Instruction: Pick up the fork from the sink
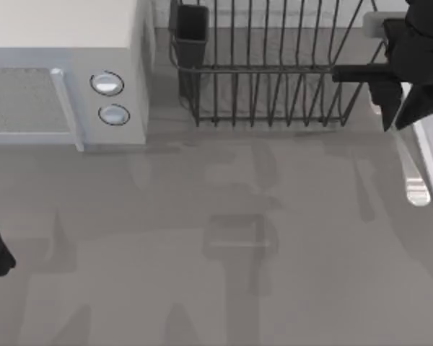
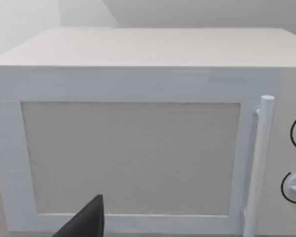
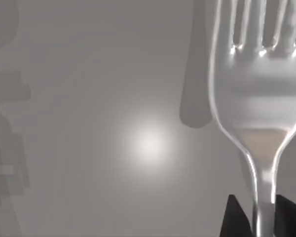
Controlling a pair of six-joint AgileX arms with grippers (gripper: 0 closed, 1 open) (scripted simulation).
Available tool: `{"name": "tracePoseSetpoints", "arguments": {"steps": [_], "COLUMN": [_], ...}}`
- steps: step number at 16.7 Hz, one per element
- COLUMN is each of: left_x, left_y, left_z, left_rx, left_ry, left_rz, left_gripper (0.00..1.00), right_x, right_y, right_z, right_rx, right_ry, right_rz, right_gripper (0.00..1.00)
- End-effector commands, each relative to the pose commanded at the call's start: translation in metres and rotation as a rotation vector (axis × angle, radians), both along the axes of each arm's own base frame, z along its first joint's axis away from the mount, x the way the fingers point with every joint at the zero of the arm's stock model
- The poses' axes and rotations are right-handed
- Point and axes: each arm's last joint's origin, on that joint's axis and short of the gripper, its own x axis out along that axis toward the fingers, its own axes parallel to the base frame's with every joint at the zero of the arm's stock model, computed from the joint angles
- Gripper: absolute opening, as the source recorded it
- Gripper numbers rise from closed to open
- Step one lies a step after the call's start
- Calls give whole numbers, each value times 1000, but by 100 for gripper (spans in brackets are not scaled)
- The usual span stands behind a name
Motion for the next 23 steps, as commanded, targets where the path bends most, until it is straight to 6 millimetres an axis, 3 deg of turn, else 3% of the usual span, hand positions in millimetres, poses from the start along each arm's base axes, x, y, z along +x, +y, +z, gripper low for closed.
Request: {"name": "tracePoseSetpoints", "arguments": {"steps": [3, 9, 18, 23], "left_x": [0, 0, 0, 0], "left_y": [0, 0, 0, 0], "left_z": [0, 0, 0, 0], "left_rx": [0, 0, 0, 0], "left_ry": [0, 0, 0, 0], "left_rz": [0, 0, 0, 0], "left_gripper": [100, 100, 100, 100], "right_x": [-24, -22, -23, -24], "right_y": [19, 19, 20, 19], "right_z": [7, 3, -96, -103], "right_rx": [-4, -1, -2, -4], "right_ry": [9, 9, 5, 9], "right_rz": [0, -4, 0, 0], "right_gripper": [0, 0, 0, 0]}}
